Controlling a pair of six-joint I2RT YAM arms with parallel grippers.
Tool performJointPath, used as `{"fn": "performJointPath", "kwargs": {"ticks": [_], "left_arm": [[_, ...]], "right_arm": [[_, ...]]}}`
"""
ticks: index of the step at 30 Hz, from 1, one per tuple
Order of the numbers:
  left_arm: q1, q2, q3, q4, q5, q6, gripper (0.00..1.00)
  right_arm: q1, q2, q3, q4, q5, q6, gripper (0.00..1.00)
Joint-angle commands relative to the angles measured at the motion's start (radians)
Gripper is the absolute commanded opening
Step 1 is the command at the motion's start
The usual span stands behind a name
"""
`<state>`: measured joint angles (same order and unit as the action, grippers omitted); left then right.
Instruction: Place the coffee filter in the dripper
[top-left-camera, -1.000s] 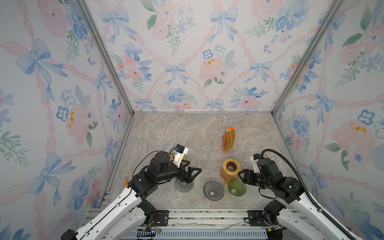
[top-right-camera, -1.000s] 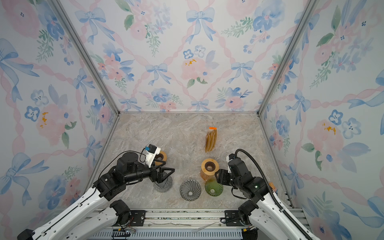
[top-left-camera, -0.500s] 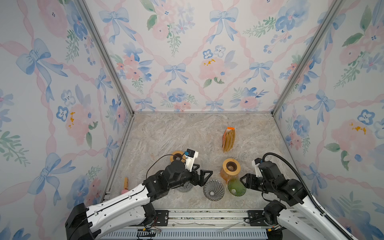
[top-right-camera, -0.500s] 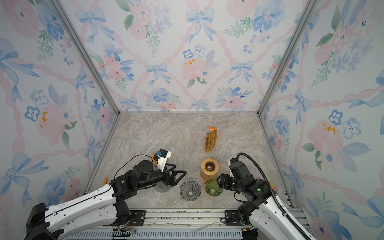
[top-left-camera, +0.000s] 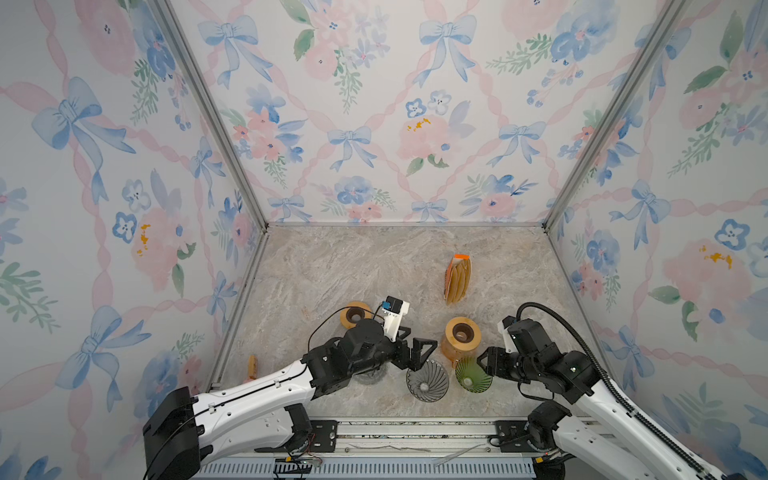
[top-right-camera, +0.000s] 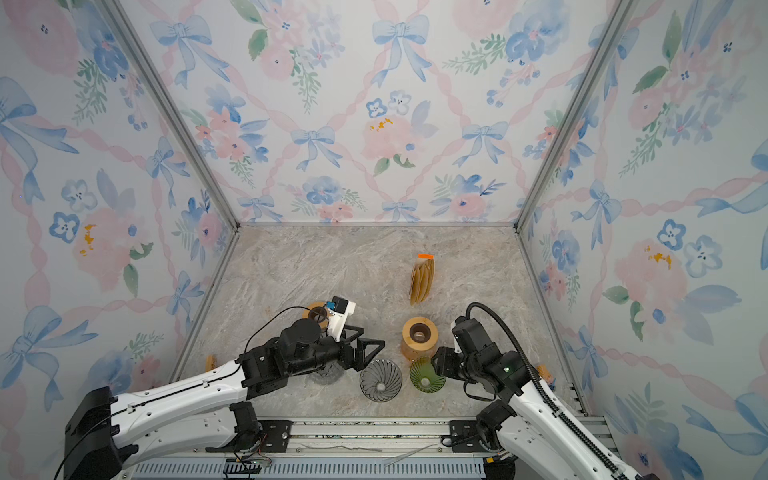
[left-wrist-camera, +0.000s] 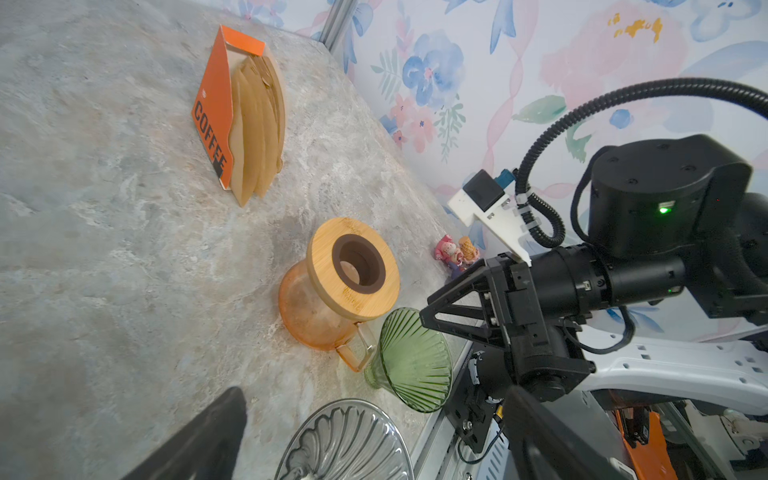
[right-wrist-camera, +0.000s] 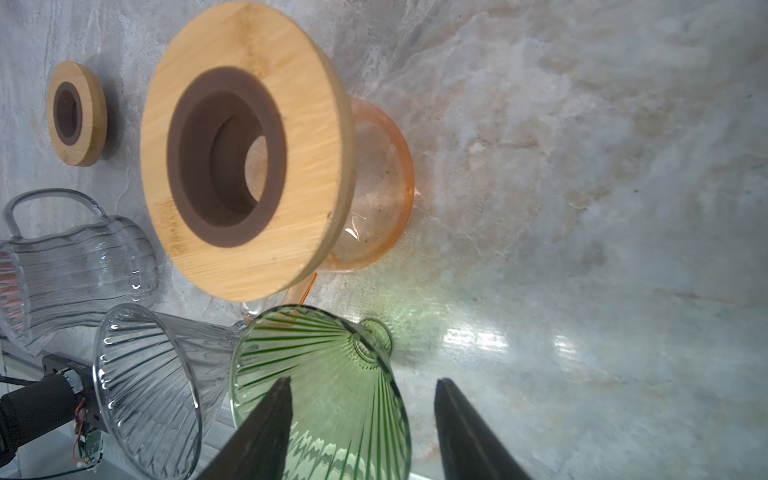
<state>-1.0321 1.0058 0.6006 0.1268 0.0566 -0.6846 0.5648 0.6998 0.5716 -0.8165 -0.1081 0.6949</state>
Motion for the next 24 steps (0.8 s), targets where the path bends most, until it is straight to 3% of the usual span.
{"fn": "performJointPath", "kwargs": {"ticks": [1,16,24], "left_arm": [[-0.029,0.024,0.022,0.015,0.008,0.037,0.98],[-0.061,0.076,0.045,0.009,-0.006,0.068,0.98],[-0.072,0.092,0.051,0.019,-0.014,0.071,0.98]], "right_arm": [[0.009,0.014,-0.016,0.016,-0.001,-0.008,0.56],[0.015,0.061,-0.093,0.092,-0.035,0.002,0.40],[0.032,0.071,-0.105,0.112,-0.039,-0.003,0.37]]}}
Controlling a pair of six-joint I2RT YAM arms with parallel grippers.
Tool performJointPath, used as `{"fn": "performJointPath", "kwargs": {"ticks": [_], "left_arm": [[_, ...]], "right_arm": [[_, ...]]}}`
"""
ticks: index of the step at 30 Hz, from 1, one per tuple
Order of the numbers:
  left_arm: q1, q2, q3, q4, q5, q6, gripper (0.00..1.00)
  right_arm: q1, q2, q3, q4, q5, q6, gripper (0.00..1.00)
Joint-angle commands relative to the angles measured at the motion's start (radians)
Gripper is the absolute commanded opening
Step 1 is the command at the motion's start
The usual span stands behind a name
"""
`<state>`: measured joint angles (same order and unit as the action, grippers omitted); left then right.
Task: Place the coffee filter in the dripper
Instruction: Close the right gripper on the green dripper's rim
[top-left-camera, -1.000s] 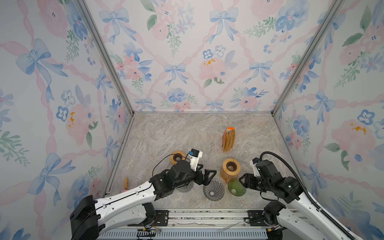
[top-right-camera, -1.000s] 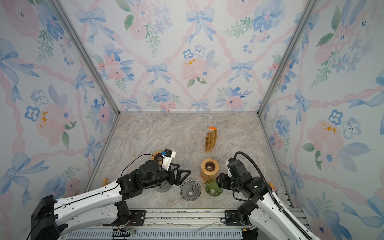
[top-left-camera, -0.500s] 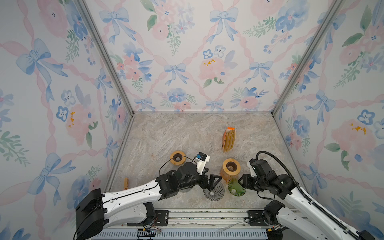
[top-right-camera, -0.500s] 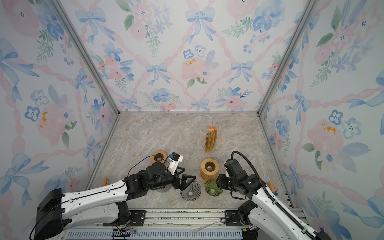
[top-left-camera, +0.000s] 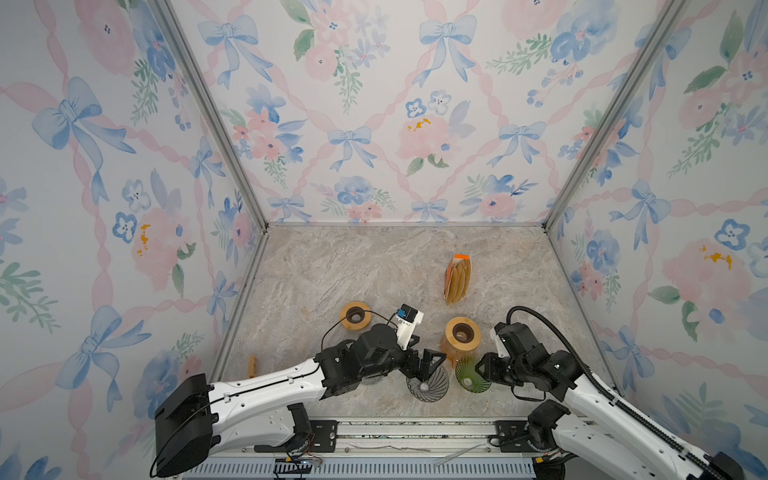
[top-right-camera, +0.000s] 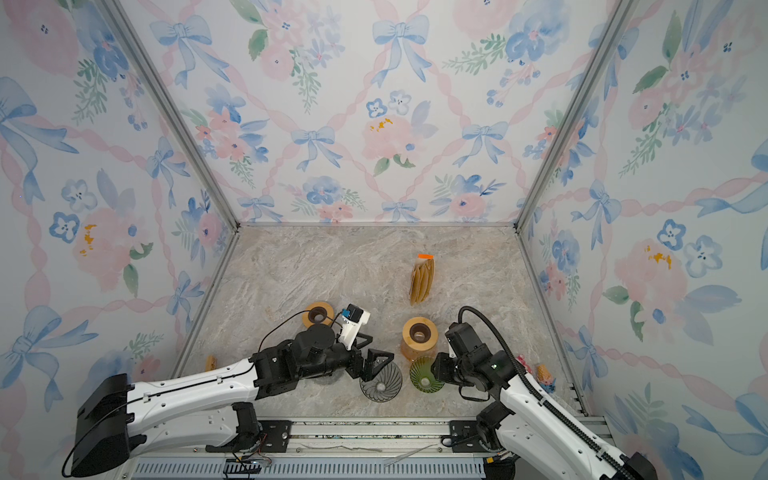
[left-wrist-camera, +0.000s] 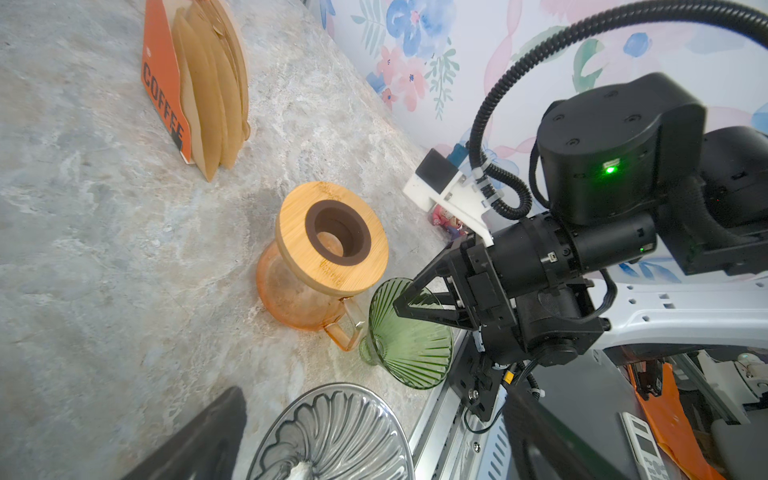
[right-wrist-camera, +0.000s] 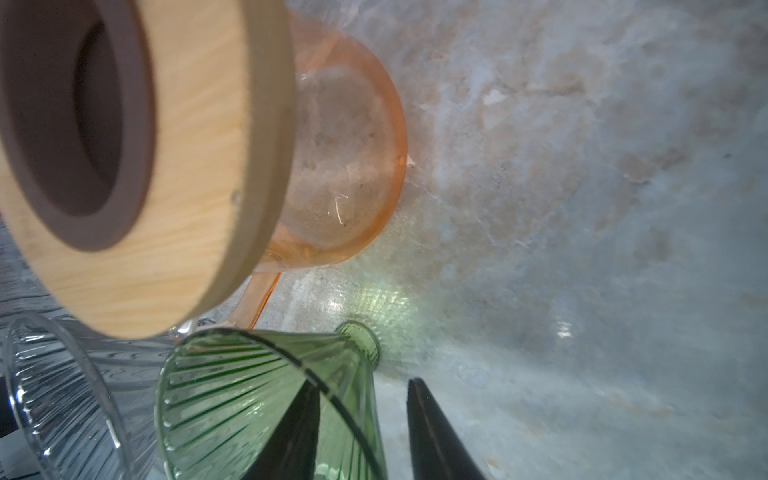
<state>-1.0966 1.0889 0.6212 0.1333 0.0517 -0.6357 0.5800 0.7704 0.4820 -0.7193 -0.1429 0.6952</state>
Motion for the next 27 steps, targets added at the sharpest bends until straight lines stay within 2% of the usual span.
{"fn": "performJointPath", "kwargs": {"ticks": [1,11,22,27], "left_arm": [[-0.008,0.011,0.031,0.012,-0.009,0.024,0.98],[-0.008,0.005,0.029,0.012,-0.015,0.027,0.98],[-0.008,-0.006,0.027,0.013,-0.021,0.031,0.98],[-0.009,-0.006,0.027,0.013,-0.021,0.027,0.98]], "right_arm": [[0.019,0.003,-0.017,0.017,-0.003,-0.003,0.37],[0.042,0.013,-0.032,0.027,0.033,0.006,0.31],[0.078,0.003,-0.038,0.013,0.061,0.032,0.17],[0.114,-0.028,-0.033,-0.017,0.097,0.066,0.16]]}}
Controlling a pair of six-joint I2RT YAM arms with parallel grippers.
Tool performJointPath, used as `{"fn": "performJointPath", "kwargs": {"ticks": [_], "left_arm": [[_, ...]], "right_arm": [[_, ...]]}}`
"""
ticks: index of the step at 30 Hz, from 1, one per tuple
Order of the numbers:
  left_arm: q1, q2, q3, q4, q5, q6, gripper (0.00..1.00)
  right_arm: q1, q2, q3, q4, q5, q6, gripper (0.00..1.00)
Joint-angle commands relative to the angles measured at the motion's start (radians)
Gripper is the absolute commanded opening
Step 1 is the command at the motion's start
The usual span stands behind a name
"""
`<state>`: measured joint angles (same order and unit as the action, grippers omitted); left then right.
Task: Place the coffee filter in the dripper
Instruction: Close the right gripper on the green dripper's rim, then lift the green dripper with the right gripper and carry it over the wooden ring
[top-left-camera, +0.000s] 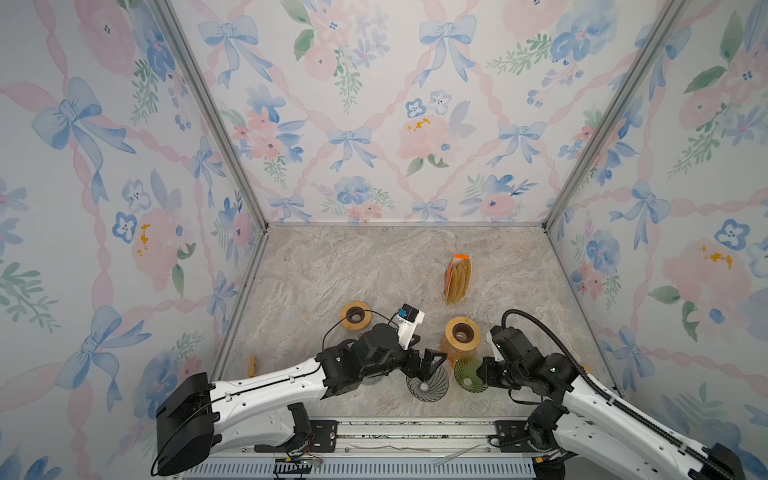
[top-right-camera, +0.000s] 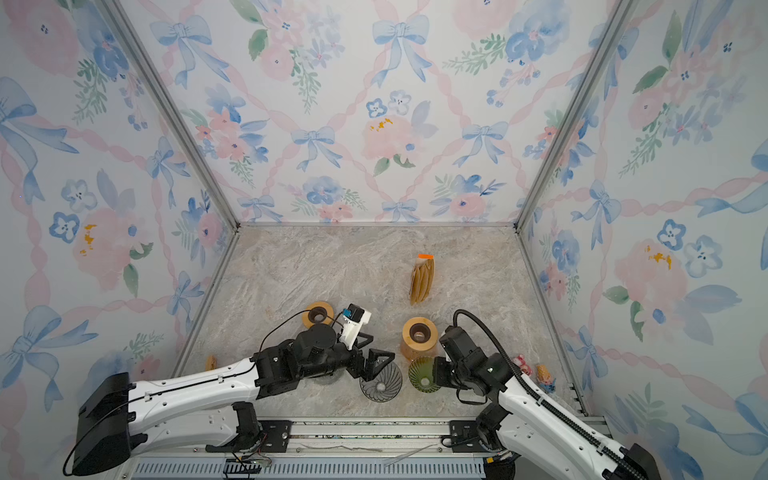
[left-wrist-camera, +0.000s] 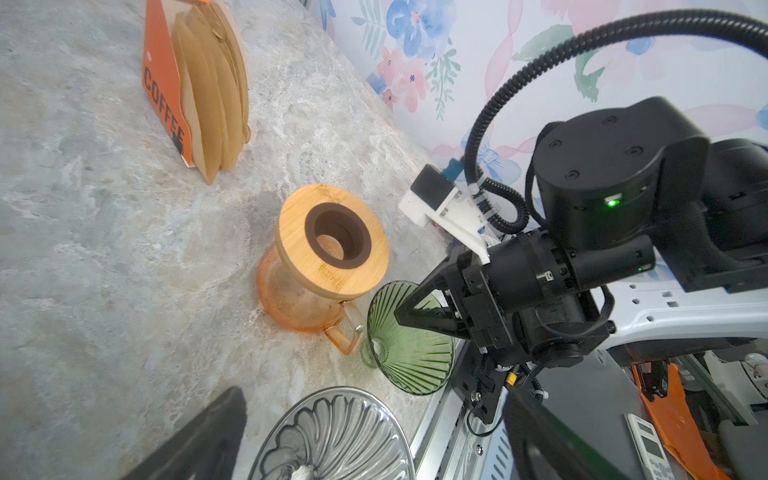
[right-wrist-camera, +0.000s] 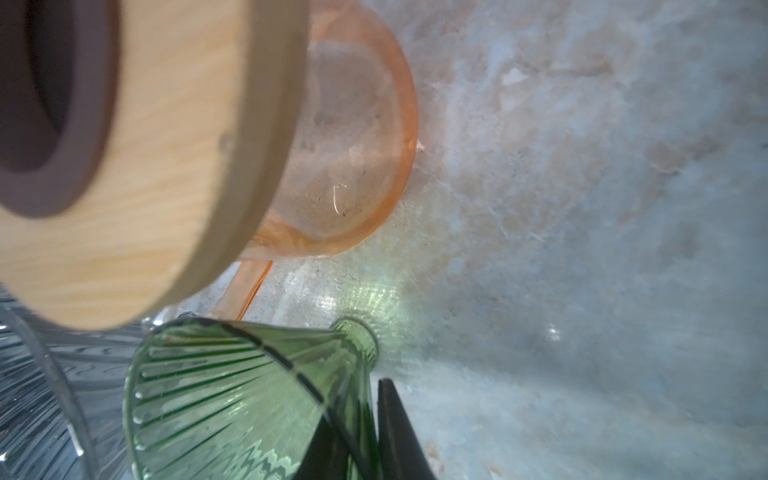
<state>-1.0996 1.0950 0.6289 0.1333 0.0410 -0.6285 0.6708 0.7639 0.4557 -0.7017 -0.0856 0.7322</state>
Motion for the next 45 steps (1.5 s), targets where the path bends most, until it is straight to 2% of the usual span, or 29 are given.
{"fn": "performJointPath", "kwargs": {"ticks": [1,16,29,33,40,45], "left_arm": [[-0.005,-0.012,0.020,0.014,-0.010,0.018,0.98],[-0.005,0.011,0.045,0.022,0.004,0.032,0.98],[-0.011,-0.010,0.028,0.058,0.007,0.029,0.98],[-0.020,-0.014,0.021,0.078,0.022,0.046,0.98],[-0.056,-0.024,0.022,0.090,-0.015,0.053,0.98],[-0.060,-0.065,0.006,0.096,-0.036,0.065,0.98]], "right_arm": [[0.031,-0.031,-0.005,-0.043,0.052,0.041,0.15],[0.049,-0.182,0.027,-0.158,0.099,0.129,0.11],[0.049,-0.248,0.131,-0.248,0.110,0.121,0.12],[0.046,-0.206,0.206,-0.235,0.111,0.085,0.12],[0.031,-0.037,0.388,-0.254,0.104,0.005,0.12],[-0.032,0.076,0.475,-0.224,0.052,-0.054,0.11]]}}
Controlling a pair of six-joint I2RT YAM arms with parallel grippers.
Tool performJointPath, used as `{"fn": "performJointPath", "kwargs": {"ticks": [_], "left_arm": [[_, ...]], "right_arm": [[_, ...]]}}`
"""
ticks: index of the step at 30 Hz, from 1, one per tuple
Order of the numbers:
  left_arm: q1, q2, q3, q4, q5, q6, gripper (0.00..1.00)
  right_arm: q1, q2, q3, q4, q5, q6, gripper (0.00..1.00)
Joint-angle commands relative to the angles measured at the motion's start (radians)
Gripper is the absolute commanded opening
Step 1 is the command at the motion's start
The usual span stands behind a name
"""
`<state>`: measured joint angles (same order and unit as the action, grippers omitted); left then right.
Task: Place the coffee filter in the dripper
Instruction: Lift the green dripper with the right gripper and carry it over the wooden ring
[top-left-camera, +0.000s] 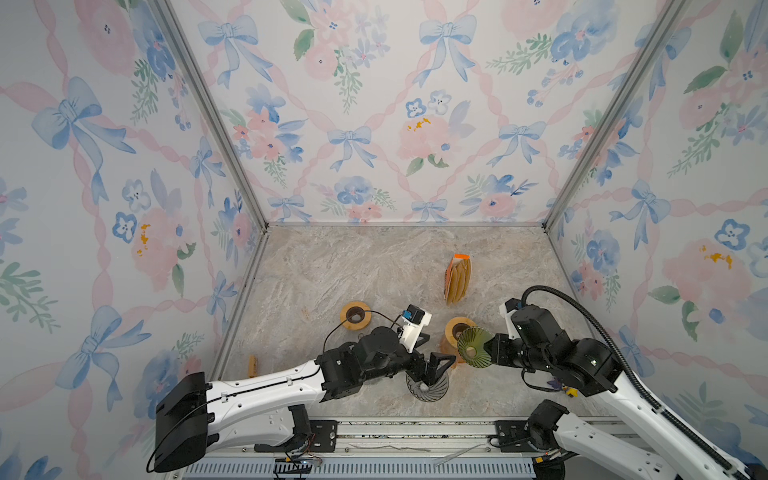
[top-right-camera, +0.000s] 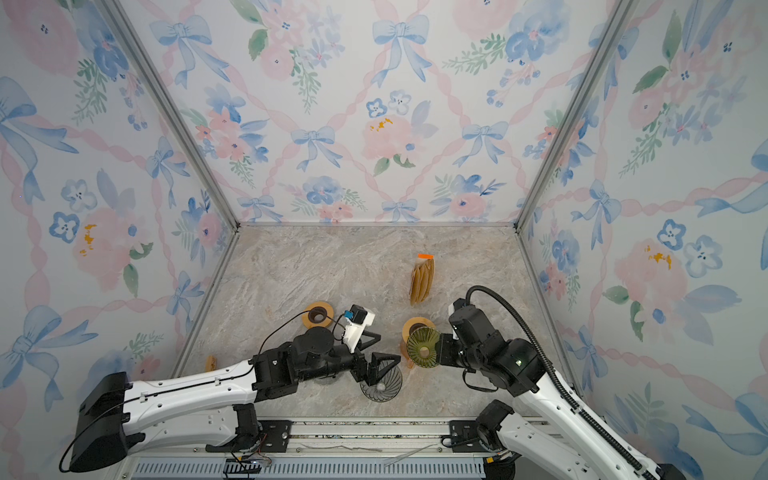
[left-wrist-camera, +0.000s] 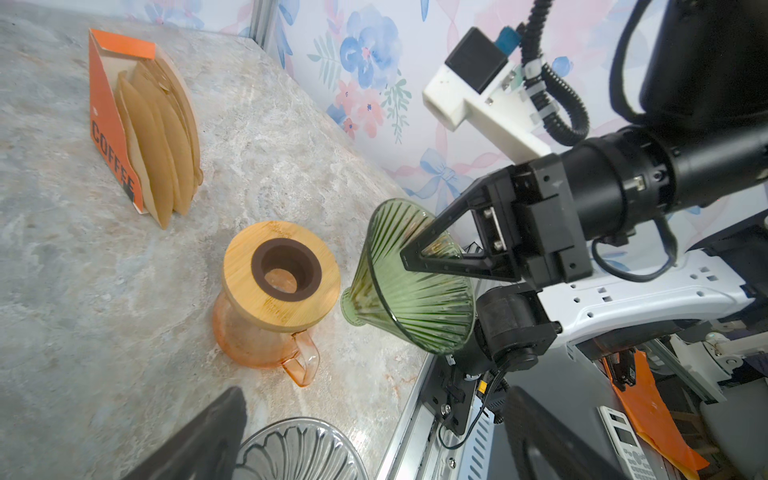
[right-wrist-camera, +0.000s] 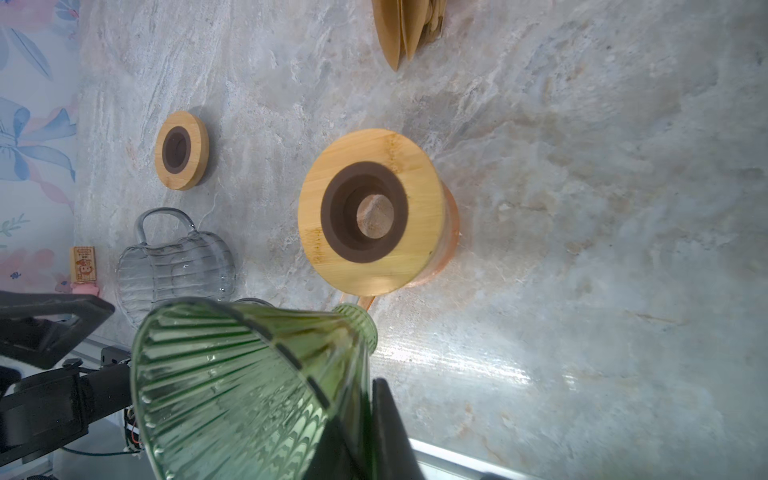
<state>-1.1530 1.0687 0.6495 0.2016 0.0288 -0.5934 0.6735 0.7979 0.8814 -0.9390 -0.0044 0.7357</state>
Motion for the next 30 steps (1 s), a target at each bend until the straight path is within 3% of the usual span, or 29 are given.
{"fn": "performJointPath", "kwargs": {"ticks": [1,10,30], "left_arm": [[-0.007,-0.047,-0.017,0.028,-0.027,0.031,0.98],[-0.007,-0.126,-0.065,0.028,-0.050,0.023,0.98],[-0.008,-0.128,-0.073,0.025,-0.061,0.027,0.98]], "right_arm": [[-0.055,0.062,0.060,0.025,-0.044,-0.069,0.11],[-0.179,0.190,0.098,0.110,-0.152,-0.145,0.10],[-0.248,0.270,0.064,0.170,-0.199,-0.185,0.10]]}}
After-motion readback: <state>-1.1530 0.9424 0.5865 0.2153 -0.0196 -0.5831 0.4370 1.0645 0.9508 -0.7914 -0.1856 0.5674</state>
